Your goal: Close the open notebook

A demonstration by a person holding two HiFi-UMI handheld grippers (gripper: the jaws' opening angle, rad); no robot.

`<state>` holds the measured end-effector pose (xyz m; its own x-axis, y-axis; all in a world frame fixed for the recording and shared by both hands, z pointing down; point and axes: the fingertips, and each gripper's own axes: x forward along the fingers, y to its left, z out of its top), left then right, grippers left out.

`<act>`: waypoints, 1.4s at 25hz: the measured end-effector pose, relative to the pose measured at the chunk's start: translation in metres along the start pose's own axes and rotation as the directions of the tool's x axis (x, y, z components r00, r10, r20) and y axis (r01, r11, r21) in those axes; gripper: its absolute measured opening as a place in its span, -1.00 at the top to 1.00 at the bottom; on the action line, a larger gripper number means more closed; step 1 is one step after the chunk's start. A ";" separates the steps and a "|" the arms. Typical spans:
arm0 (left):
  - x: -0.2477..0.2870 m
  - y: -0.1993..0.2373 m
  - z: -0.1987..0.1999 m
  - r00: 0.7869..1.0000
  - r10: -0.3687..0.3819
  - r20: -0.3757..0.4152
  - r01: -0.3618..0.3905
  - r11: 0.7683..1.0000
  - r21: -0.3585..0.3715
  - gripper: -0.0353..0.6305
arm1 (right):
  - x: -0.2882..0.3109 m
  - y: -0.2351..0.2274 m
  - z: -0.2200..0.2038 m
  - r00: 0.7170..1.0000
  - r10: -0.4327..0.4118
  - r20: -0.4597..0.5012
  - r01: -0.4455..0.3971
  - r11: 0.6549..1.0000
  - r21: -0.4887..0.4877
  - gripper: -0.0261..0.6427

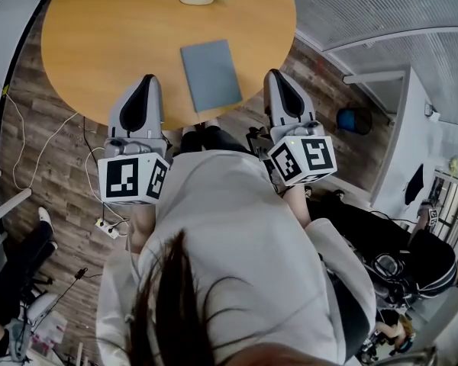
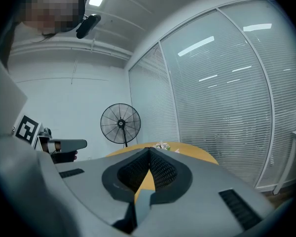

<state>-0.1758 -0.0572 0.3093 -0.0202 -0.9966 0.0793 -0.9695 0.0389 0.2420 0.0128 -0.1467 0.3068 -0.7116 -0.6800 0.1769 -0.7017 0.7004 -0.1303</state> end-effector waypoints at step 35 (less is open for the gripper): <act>0.002 0.010 -0.004 1.000 0.000 -0.009 0.000 1.000 -0.021 0.84 | 0.013 0.011 -0.004 1.000 0.018 -0.018 -0.018 1.000 -0.020 0.92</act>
<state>-0.1844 -0.0583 0.3157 -0.0180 -0.9960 0.0881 -0.9641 0.0406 0.2625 -0.0041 -0.1476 0.3116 -0.7232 -0.6633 0.1925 -0.6878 0.7168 -0.1141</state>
